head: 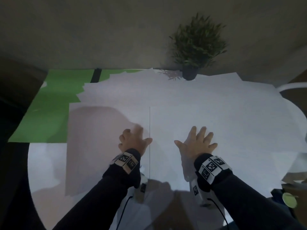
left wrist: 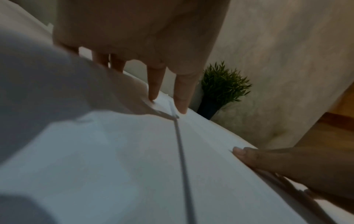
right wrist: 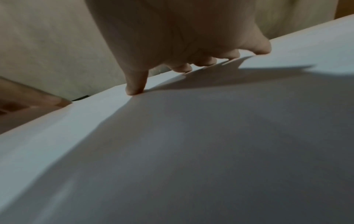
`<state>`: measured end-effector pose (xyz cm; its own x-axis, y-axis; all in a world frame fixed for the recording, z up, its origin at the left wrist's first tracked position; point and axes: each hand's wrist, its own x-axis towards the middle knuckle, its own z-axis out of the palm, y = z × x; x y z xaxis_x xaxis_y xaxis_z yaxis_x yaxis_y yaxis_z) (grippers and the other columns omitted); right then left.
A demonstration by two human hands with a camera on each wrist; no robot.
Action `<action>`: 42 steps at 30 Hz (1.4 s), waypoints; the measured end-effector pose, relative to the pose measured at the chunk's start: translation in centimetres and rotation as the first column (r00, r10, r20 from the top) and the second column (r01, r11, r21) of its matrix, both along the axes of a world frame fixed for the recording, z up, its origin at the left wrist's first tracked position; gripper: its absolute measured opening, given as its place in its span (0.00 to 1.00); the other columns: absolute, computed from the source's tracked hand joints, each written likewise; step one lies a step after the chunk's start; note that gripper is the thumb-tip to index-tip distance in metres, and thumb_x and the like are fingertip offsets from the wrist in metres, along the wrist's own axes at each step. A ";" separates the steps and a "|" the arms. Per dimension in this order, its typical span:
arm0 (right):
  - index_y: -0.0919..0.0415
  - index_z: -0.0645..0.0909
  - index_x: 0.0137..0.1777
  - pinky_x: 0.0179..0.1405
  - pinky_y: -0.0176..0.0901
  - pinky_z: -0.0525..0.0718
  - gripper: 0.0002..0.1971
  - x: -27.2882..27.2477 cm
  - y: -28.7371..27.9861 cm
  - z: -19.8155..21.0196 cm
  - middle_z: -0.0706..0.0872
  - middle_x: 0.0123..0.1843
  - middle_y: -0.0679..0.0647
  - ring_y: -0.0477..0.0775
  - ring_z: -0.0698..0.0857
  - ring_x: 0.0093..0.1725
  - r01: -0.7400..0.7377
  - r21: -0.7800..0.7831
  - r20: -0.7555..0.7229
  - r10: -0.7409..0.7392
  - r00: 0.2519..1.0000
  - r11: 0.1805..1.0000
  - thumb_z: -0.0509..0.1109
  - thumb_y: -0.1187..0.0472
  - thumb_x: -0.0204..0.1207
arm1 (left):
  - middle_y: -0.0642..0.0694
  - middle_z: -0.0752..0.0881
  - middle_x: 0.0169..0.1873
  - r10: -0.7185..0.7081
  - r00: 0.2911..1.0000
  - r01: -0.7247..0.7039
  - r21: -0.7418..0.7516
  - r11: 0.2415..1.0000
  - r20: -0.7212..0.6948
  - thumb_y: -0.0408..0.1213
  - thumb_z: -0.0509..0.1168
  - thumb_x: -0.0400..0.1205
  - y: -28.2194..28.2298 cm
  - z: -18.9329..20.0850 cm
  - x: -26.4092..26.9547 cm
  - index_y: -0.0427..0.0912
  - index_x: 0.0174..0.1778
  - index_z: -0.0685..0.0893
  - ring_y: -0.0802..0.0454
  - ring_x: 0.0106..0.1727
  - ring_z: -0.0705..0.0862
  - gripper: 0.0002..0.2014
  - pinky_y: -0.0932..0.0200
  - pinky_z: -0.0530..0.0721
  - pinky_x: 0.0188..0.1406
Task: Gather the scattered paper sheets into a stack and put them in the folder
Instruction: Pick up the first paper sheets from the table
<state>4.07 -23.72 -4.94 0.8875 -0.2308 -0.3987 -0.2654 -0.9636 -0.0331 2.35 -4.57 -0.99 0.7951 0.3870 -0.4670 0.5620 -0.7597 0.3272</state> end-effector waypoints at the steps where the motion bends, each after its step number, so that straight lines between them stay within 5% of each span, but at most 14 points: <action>1: 0.51 0.40 0.83 0.76 0.74 0.51 0.46 -0.2 0.2 0.1 0.39 0.85 0.61 0.72 0.41 0.82 -0.013 -0.009 0.002 0.013 1.000 1.000 0.52 0.27 0.73 | 0.40 0.62 0.73 0.055 0.998 -0.053 -0.078 0.996 0.028 0.52 0.66 0.77 -0.1 0.2 0.1 0.55 0.73 0.70 0.39 0.72 0.63 0.27 0.45 0.69 0.67; 5: 0.50 0.53 0.79 0.76 0.68 0.56 0.35 -0.4 0.2 0.4 0.49 0.84 0.59 0.69 0.49 0.82 -0.061 0.083 0.082 0.054 0.995 0.995 0.57 0.37 0.76 | 0.38 0.59 0.74 0.408 0.894 -0.303 -0.419 0.856 0.186 0.36 0.73 0.74 -0.2 0.3 0.4 0.55 0.79 0.62 0.38 0.72 0.66 0.39 0.55 0.72 0.62; 8: 0.50 0.66 0.71 0.64 0.56 0.73 0.28 -0.6 -0.3 0.8 0.63 0.77 0.55 0.62 0.69 0.71 -0.015 0.236 0.270 -0.051 0.962 0.972 0.68 0.51 0.70 | 0.39 0.75 0.64 0.583 0.805 -0.363 -0.682 0.635 0.114 0.28 0.73 0.73 0.1 0.8 0.3 0.54 0.82 0.49 0.41 0.60 0.79 0.49 0.54 0.81 0.55; 11: 0.49 0.62 0.74 0.57 0.54 0.82 0.35 -0.6 0.1 2.1 0.67 0.70 0.53 0.60 0.78 0.59 0.248 0.387 0.210 -0.347 0.914 0.888 0.70 0.58 0.66 | 0.44 0.80 0.53 0.608 0.791 -0.367 -0.739 0.565 0.072 0.27 0.71 0.75 1.0 0.7 0.4 0.48 0.72 0.70 0.49 0.42 0.82 0.30 0.68 0.83 0.26; 15: 0.59 0.64 0.68 0.57 0.56 0.83 0.28 0.7 -0.6 3.4 0.74 0.54 0.55 0.61 0.79 0.51 0.361 0.521 -0.058 -0.390 0.919 0.774 0.72 0.62 0.69 | 0.47 0.83 0.37 0.618 0.786 -0.365 -0.818 0.444 -0.016 0.39 0.66 0.80 3.3 0.0 0.9 0.50 0.40 0.75 0.58 0.30 0.79 0.06 0.73 0.76 0.21; 19: 0.56 0.76 0.51 0.54 0.46 0.79 0.14 0.8 -0.4 3.0 0.82 0.46 0.53 0.60 0.79 0.55 0.144 0.503 -0.084 -0.118 0.989 0.852 0.74 0.55 0.69 | 0.45 0.82 0.43 0.206 0.970 -0.089 -0.593 0.800 0.132 0.63 0.71 0.67 3.8 0.9 1.0 0.39 0.47 0.80 0.47 0.48 0.83 0.29 0.65 0.77 0.40; 22: 0.59 0.79 0.41 0.47 0.47 0.79 0.13 0.1 0.7 2.2 0.85 0.41 0.55 0.61 0.83 0.48 0.038 0.641 -0.046 -0.010 0.999 0.767 0.78 0.53 0.65 | 0.37 0.84 0.50 0.049 0.982 0.037 -0.439 0.897 0.184 0.44 0.71 0.76 3.6 1.3 1.2 0.33 0.51 0.83 0.42 0.57 0.82 0.17 0.59 0.76 0.55; 24: 0.61 0.82 0.49 0.49 0.49 0.82 0.24 -0.2 0.8 2.3 0.86 0.50 0.60 0.63 0.85 0.52 0.062 0.757 0.021 -0.118 0.993 0.650 0.81 0.49 0.57 | 0.38 0.86 0.40 0.130 0.967 0.016 -0.559 0.829 0.221 0.31 0.71 0.75 4.1 1.9 1.1 0.34 0.42 0.84 0.41 0.47 0.84 0.04 0.50 0.82 0.51; 27: 0.55 0.67 0.75 0.67 0.50 0.76 0.41 -0.3 0.4 3.8 0.73 0.72 0.54 0.56 0.73 0.74 0.205 0.905 -0.075 -0.335 0.939 0.372 0.82 0.54 0.62 | 0.45 0.87 0.25 0.279 0.939 0.002 -0.813 0.583 0.202 0.37 0.79 0.58 5.5 2.7 0.6 0.36 0.30 0.84 0.48 0.30 0.86 0.13 0.53 0.86 0.34; 30: 0.57 0.68 0.74 0.61 0.37 0.75 0.39 0.0 -0.6 4.9 0.78 0.61 0.45 0.42 0.79 0.62 0.366 0.912 -0.333 -0.189 0.924 0.187 0.82 0.57 0.65 | 0.39 0.86 0.32 0.312 0.926 0.028 -0.862 0.507 0.213 0.42 0.79 0.50 6.3 3.0 0.8 0.35 0.34 0.84 0.43 0.35 0.86 0.21 0.50 0.86 0.40; 34: 0.59 0.73 0.28 0.28 0.38 0.70 0.18 0.4 -0.4 5.7 0.76 0.20 0.47 0.46 0.73 0.20 0.377 0.847 -0.375 -0.081 0.923 0.374 0.81 0.58 0.67 | 0.40 0.88 0.46 0.388 0.892 0.064 -0.915 0.399 0.231 0.40 0.78 0.55 6.4 3.0 1.2 0.41 0.49 0.85 0.41 0.48 0.86 0.25 0.47 0.86 0.47; 36: 0.66 0.80 0.47 0.42 0.38 0.82 0.15 0.7 -0.6 5.7 0.88 0.40 0.54 0.48 0.86 0.39 0.400 0.875 -0.339 -0.243 0.909 0.274 0.80 0.59 0.68 | 0.43 0.89 0.51 0.381 0.898 0.079 -0.931 0.358 0.222 0.41 0.78 0.59 6.7 3.0 1.3 0.44 0.60 0.82 0.45 0.51 0.87 0.32 0.52 0.85 0.46; 38: 0.73 0.69 0.69 0.62 0.50 0.80 0.40 0.9 -1.2 5.4 0.81 0.65 0.60 0.59 0.81 0.63 0.414 0.882 -0.324 -0.350 0.879 0.225 0.83 0.54 0.62 | 0.43 0.88 0.49 0.318 0.935 0.000 -0.899 0.438 0.155 0.53 0.80 0.57 7.0 3.0 0.8 0.44 0.60 0.82 0.46 0.48 0.87 0.36 0.54 0.83 0.43; 42: 0.62 0.79 0.51 0.38 0.31 0.84 0.15 1.2 -1.5 6.5 0.86 0.50 0.54 0.57 0.84 0.49 0.279 0.896 -0.188 -0.276 0.943 0.345 0.76 0.74 0.68 | 0.41 0.84 0.35 0.155 0.987 -0.055 -0.806 0.590 0.046 0.45 0.80 0.62 6.7 1.5 -0.6 0.37 0.37 0.82 0.43 0.41 0.82 0.18 0.50 0.83 0.43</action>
<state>5.29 -25.19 1.60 0.8450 0.0326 -0.5338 -0.5135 -0.2298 -0.8268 1.76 2.17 0.47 0.8344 -0.0187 -0.5508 0.5465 -0.1014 0.8313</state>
